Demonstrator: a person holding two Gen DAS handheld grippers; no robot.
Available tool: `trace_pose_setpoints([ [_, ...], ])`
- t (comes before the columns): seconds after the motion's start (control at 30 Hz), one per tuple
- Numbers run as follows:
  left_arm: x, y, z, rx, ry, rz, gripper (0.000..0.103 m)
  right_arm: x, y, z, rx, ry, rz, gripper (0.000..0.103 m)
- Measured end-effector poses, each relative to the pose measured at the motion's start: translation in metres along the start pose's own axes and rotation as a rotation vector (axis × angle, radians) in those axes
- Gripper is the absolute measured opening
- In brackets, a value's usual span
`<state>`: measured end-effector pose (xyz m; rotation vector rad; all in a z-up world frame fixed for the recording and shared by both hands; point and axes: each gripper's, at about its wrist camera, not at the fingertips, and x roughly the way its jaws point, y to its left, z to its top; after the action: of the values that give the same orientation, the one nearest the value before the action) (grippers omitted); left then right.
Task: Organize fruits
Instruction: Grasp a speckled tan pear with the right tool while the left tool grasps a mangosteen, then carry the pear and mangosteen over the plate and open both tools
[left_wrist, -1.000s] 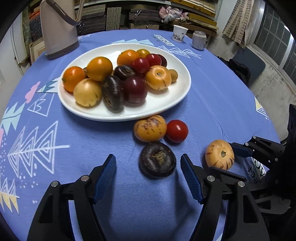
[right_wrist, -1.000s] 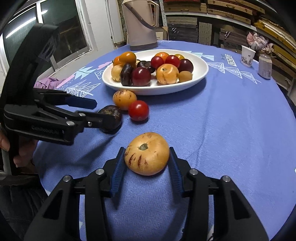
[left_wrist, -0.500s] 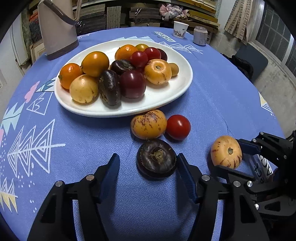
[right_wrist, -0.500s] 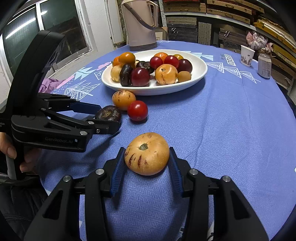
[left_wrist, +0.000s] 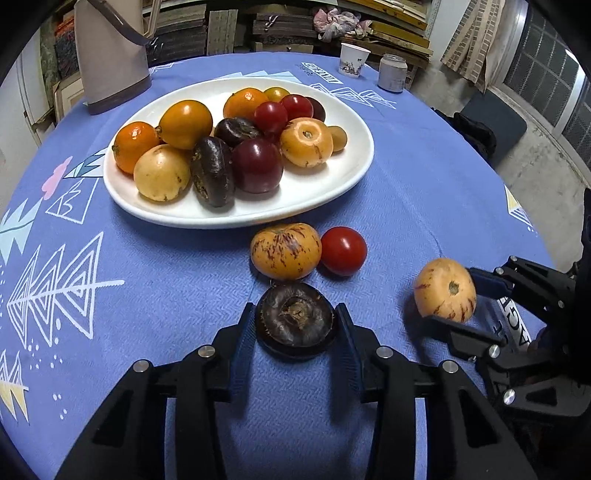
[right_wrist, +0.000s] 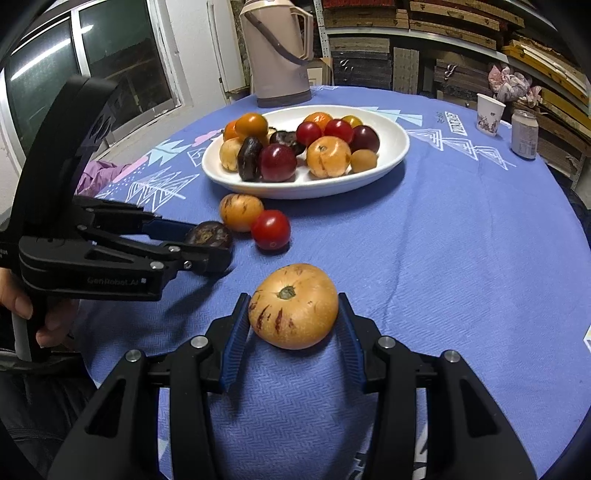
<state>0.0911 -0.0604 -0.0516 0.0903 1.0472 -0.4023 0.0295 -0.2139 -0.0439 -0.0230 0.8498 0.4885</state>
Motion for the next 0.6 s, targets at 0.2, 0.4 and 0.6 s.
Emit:
trace_pose_setpoints([
  [0.2, -0.024, 0.010, 0.003, -0.016, -0.064, 0.006, 0.043, -0.017, -0.009, 0.014, 0.014, -0.052, -0.023, 0.045],
  [0.4, -0.042, 0.023, 0.008, -0.049, -0.108, 0.021, 0.043, -0.025, -0.010, 0.019, 0.012, -0.070, -0.031, 0.045],
  [0.6, -0.050, 0.031, 0.007, -0.063, -0.119, 0.034, 0.043, -0.025, -0.007, 0.019, 0.008, -0.069, -0.031, 0.045],
])
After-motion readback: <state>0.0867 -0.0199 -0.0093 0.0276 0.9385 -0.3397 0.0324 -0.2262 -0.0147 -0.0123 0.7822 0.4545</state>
